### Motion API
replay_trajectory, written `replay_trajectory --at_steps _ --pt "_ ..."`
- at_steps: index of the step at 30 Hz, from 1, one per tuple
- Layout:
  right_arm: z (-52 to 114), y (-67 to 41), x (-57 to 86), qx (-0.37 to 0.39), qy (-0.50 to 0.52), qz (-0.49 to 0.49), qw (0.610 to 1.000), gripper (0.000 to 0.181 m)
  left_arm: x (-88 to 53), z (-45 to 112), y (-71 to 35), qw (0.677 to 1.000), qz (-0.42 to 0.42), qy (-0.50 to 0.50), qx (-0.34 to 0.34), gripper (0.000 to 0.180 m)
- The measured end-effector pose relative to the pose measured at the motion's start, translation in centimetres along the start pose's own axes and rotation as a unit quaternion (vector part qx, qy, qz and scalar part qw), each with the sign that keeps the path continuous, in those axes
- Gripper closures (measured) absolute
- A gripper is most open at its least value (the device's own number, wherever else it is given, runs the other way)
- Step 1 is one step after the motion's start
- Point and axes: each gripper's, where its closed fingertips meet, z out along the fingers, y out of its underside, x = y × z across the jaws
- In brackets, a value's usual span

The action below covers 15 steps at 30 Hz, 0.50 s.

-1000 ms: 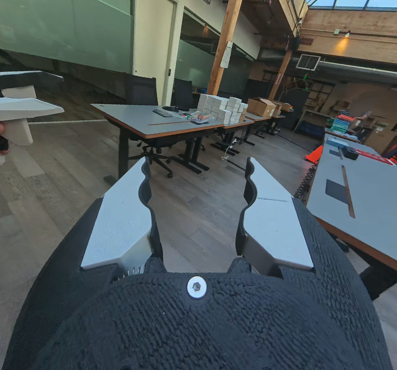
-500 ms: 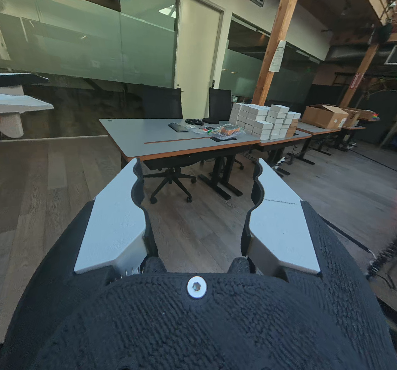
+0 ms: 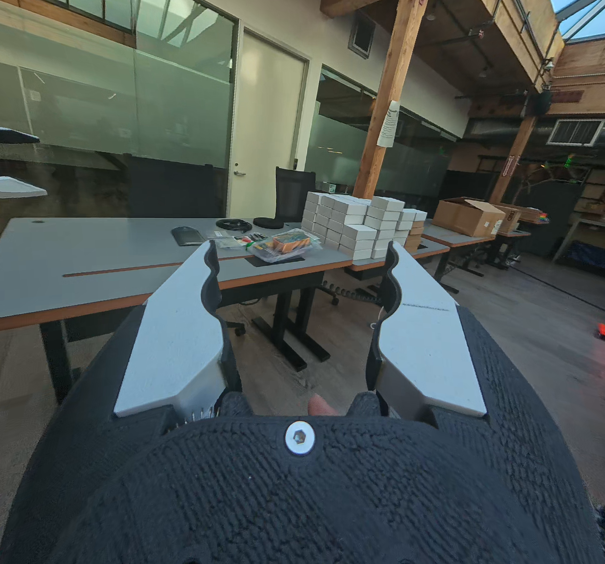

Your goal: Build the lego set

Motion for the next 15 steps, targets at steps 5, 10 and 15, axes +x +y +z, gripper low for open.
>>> replay_trajectory --at_steps 5,10,15 --pt "7.7 5.6 9.5 -0.021 0.024 -0.011 0.999 0.077 2.5 17.5 0.4 0.995 -0.052 0.067 0.054 0.079" --pt "17.9 13.4 21.1 -0.057 0.042 0.003 0.997 0.058 3.3 33.1 3.8 0.994 -0.066 0.057 0.066 0.067" --pt "32.4 19.5 30.9 -0.140 -0.025 0.071 0.987 0.029 0.8 47.7 7.5 0.992 -0.114 0.046 0.005 0.050"
